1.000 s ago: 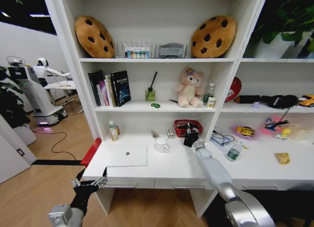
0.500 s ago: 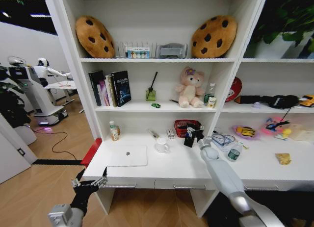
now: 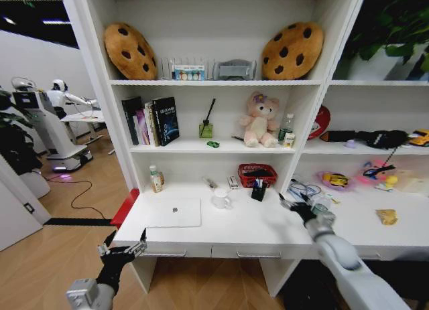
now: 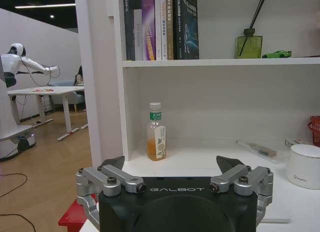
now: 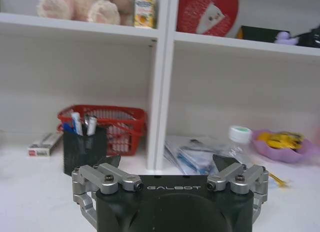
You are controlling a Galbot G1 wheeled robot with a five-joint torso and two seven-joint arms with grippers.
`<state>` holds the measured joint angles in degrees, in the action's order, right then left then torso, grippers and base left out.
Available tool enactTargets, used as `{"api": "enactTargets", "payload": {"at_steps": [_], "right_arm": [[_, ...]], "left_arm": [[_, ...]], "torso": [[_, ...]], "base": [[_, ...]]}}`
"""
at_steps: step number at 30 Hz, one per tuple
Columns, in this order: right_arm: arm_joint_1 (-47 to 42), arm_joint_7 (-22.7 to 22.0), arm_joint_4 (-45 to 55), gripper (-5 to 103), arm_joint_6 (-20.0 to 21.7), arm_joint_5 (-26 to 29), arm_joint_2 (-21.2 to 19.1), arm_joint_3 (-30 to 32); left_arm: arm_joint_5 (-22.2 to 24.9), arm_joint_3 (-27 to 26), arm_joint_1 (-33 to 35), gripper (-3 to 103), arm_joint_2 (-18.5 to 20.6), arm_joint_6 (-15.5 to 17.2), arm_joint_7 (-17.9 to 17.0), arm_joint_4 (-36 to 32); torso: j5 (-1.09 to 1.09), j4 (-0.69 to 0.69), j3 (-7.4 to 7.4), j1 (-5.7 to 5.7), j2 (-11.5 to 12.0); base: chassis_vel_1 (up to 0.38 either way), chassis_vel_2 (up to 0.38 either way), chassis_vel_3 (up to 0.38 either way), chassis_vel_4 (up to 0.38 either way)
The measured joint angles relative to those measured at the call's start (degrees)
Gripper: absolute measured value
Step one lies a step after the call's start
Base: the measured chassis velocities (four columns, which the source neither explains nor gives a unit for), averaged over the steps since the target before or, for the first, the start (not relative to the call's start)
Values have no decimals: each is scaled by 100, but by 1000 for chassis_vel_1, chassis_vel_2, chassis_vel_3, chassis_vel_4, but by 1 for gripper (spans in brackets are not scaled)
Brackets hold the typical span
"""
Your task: Organize the objects on the table.
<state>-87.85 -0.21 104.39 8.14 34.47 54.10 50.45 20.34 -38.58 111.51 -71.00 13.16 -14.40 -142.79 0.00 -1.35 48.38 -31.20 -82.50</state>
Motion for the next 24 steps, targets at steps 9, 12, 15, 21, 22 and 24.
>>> {"api": "enactTargets", "payload": {"at_steps": [9, 12, 15, 21, 22, 24], "right_arm": [[-1162, -205, 562, 100, -621, 59, 832, 763], [-1476, -120, 765, 100, -672, 276, 1207, 990], [-1609, -18, 854, 100, -735, 456, 1413, 1132], [-1709, 118, 1054, 100, -817, 727, 1649, 1306], [-1710, 117, 1064, 100, -826, 738, 1668, 1319], [-1709, 117, 1064, 100, -831, 739, 1674, 1322]], "left_arm": [[0, 0, 0, 100, -1, 0, 0, 0], [0, 0, 0, 100, 0, 0, 1, 0], [0, 0, 0, 100, 0, 0, 0, 0], [0, 0, 0, 100, 0, 0, 0, 0], [0, 0, 0, 100, 0, 0, 1, 0], [0, 0, 0, 100, 0, 0, 0, 0]], "torso": [[0, 4, 1, -1, 1], [-1, 1, 0, -1, 1], [-1, 2, 1, -1, 1], [-2, 3, 1, -2, 1], [-2, 2, 1, -2, 1], [-1, 3, 1, -2, 1]], "base": [[0, 0, 0, 0], [0, 0, 0, 0], [0, 0, 0, 0], [-38, -35, 29, 29], [-103, -98, 121, 125], [-103, -98, 121, 125]]}}
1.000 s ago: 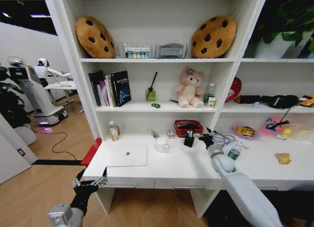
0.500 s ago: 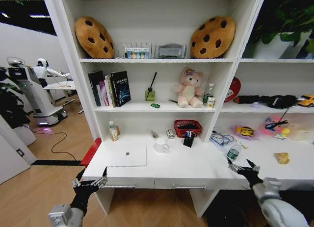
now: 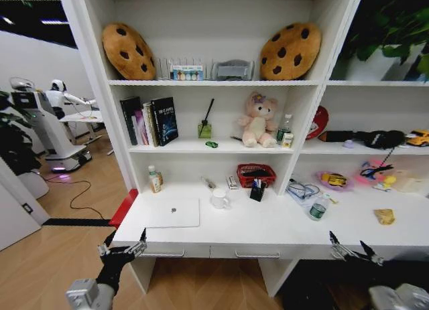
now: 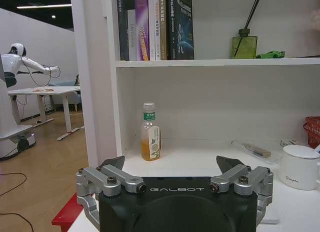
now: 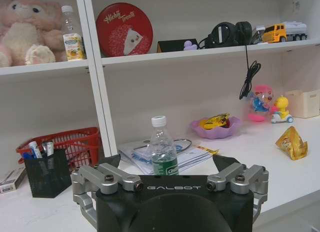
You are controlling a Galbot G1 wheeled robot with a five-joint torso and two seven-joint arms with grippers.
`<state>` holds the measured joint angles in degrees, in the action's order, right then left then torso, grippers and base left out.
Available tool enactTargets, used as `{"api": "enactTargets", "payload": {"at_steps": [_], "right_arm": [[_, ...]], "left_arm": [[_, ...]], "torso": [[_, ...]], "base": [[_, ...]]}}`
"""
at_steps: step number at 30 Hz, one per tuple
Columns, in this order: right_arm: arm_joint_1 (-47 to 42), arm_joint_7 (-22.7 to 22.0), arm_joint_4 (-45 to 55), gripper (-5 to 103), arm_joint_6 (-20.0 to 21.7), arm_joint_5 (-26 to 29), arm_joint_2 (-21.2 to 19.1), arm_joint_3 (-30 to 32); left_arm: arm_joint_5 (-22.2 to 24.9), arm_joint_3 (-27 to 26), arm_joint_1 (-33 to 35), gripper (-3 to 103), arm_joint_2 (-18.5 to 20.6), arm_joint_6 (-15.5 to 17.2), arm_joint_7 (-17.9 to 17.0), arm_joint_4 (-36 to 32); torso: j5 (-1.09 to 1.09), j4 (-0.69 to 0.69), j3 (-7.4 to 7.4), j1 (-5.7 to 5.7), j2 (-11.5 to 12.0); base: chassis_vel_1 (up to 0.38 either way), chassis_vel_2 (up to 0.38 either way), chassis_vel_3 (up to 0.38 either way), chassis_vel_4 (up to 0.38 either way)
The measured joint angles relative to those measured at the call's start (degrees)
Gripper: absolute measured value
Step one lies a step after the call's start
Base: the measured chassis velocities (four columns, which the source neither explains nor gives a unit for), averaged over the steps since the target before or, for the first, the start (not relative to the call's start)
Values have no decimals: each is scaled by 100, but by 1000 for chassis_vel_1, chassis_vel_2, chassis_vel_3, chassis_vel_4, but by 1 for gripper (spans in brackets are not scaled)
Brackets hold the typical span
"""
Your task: Organize the objects on the table.
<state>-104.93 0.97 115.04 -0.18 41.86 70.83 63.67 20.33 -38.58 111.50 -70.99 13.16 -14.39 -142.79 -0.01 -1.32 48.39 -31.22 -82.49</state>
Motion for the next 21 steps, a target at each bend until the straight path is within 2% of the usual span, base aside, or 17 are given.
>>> {"api": "enactTargets", "payload": {"at_steps": [11, 14, 15, 17, 21], "right_arm": [[27, 70, -24, 100, -60, -24, 141, -107], [41, 110, -24, 100, -44, -51, 147, -175], [39, 130, -13, 100, -33, -64, 150, -219], [49, 171, 48, 100, -27, -162, 167, -376], [160, 230, 78, 100, -126, -323, 193, -674]], "left_arm": [[0, 0, 0, 100, 0, 0, 2, 0], [0, 0, 0, 100, 0, 0, 1, 0], [0, 1, 0, 100, 0, 0, 3, 0], [0, 0, 0, 100, 0, 0, 1, 0], [0, 0, 0, 100, 0, 0, 1, 0]], "torso": [[3, -1, 2, -2, 2], [-3, 0, 0, 0, 0], [4, -1, 0, -1, 1], [-4, 0, 0, -1, 1], [2, 0, 0, -1, 1]], "base": [[-209, -220, 207, 206], [-279, -269, 277, 265], [-296, -268, 297, 290], [-308, -329, 324, 325], [-349, -357, 359, 352]]}}
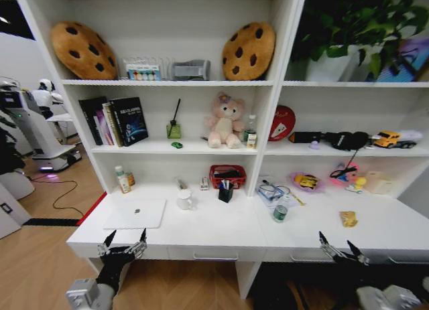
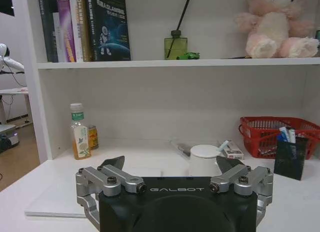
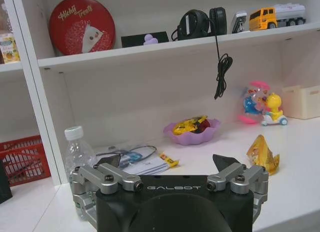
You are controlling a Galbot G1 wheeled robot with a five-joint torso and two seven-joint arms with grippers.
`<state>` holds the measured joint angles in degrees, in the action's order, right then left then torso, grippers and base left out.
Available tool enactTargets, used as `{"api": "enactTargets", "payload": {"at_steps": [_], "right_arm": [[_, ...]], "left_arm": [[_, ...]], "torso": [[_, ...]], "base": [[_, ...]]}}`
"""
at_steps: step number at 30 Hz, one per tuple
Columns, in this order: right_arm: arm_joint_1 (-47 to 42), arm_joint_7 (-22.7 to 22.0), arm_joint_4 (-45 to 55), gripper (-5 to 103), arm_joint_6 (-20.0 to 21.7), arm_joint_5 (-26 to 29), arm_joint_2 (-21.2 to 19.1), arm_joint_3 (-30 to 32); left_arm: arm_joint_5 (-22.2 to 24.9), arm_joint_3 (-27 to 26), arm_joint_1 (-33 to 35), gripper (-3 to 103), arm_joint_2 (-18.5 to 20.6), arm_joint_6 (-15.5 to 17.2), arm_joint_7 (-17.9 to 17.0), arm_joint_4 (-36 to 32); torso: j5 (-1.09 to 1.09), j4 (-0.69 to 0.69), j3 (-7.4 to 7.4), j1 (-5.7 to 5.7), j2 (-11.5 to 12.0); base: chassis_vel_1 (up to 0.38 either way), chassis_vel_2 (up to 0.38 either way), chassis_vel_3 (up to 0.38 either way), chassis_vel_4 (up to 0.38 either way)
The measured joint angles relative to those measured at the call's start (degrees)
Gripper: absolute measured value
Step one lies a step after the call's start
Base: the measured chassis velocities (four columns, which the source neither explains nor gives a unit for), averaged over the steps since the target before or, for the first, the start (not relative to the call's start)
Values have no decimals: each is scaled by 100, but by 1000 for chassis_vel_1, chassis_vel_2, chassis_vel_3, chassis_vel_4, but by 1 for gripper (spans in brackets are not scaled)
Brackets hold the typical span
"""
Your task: Organize the objects on the table.
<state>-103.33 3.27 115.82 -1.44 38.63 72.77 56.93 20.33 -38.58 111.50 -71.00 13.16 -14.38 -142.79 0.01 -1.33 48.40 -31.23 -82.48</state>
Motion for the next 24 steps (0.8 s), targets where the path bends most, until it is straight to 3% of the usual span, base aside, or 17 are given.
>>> {"api": "enactTargets", "payload": {"at_steps": [7, 11, 12, 16, 24], "right_arm": [[326, 33, 102, 100, -145, -330, -94, -733], [717, -72, 360, 100, 360, -382, -156, -1250], [885, -46, 441, 100, 519, -421, -170, -1480], [1305, 5, 242, 100, 678, -582, -300, -1962], [2271, -34, -525, 100, 850, -752, -658, -2520]], "left_arm": [[0, 2, 1, 100, -1, 0, 6, 0], [0, 2, 0, 100, -1, 0, 10, 0], [0, 2, 0, 100, 0, 0, 10, 0], [0, -2, 0, 100, 0, 0, 5, 0], [0, -1, 0, 100, 0, 0, 3, 0]], "torso": [[-1, 1, -1, 2, -1], [3, -2, 1, 0, 0], [-6, -3, 0, 0, -1], [-2, 2, 0, 0, -1], [-1, -1, 0, 0, 0]], "base": [[-237, -273, 289, 257], [-35, -93, 36, -24], [-29, -16, -15, -69], [38, 89, -30, -59], [28, 38, -15, -13]]}}
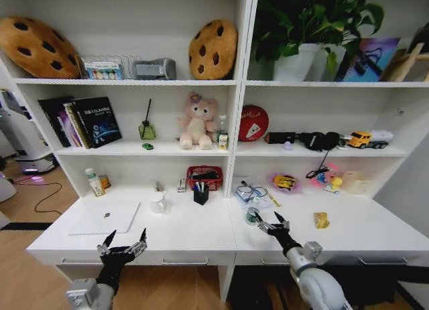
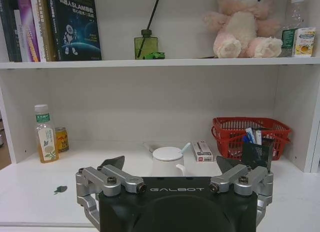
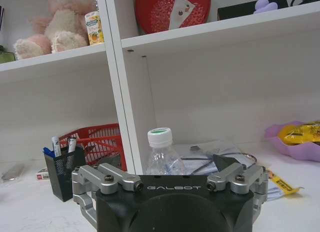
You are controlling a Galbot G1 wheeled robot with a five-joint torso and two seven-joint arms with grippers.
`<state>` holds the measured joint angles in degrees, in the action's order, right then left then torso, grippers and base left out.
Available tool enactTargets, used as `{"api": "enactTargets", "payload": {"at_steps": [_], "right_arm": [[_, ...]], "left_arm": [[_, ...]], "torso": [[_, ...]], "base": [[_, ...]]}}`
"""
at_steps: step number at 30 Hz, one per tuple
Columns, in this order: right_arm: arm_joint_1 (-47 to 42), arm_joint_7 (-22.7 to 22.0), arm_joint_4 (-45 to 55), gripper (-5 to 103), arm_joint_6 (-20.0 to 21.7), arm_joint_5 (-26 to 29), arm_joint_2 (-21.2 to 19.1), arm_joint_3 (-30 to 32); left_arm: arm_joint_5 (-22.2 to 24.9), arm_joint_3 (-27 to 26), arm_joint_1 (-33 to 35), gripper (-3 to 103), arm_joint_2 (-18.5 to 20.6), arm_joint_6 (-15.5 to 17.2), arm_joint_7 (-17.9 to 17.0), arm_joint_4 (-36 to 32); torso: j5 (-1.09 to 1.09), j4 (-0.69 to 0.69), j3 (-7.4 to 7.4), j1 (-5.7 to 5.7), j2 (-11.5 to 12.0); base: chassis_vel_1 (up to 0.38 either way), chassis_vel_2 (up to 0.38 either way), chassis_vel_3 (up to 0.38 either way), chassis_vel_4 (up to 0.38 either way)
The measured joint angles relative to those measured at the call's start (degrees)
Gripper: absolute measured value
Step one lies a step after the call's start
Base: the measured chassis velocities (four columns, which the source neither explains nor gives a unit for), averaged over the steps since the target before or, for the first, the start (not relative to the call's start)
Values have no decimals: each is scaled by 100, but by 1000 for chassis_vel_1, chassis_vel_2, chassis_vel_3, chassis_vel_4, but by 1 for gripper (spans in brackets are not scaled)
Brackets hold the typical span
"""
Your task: Organize the objects on the table.
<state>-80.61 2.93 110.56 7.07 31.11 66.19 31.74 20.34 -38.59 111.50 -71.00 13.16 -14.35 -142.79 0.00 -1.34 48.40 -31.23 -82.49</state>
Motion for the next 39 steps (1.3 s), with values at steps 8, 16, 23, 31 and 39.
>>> {"api": "enactTargets", "payload": {"at_steps": [8, 16, 23, 31, 39], "right_arm": [[963, -65, -734, 100, 91, 6, -267, -665], [1095, -50, -1009, 82, 77, 36, -250, -822], [931, -69, -939, 61, 44, 19, -283, -643], [762, -32, -840, 38, -3, 21, -282, -442], [697, -8, -702, 19, -24, 34, -299, -377]], "left_arm": [[0, 1, 0, 100, 0, 0, -1, 0], [0, 1, 0, 100, 0, 0, -3, 0], [0, 1, 0, 100, 0, 0, -4, 0], [0, 1, 0, 100, 0, 0, -4, 0], [0, 1, 0, 100, 0, 0, -4, 0]], "torso": [[-1, 1, 0, 0, 0], [0, 0, 0, 0, 0], [0, 0, 0, 0, 0], [0, 0, 0, 0, 0], [0, 2, 0, 0, 0]], "base": [[0, 0, 0, 0], [0, 0, 0, 0], [0, 0, 0, 0], [0, 0, 0, 0], [0, 0, 0, 0]]}}
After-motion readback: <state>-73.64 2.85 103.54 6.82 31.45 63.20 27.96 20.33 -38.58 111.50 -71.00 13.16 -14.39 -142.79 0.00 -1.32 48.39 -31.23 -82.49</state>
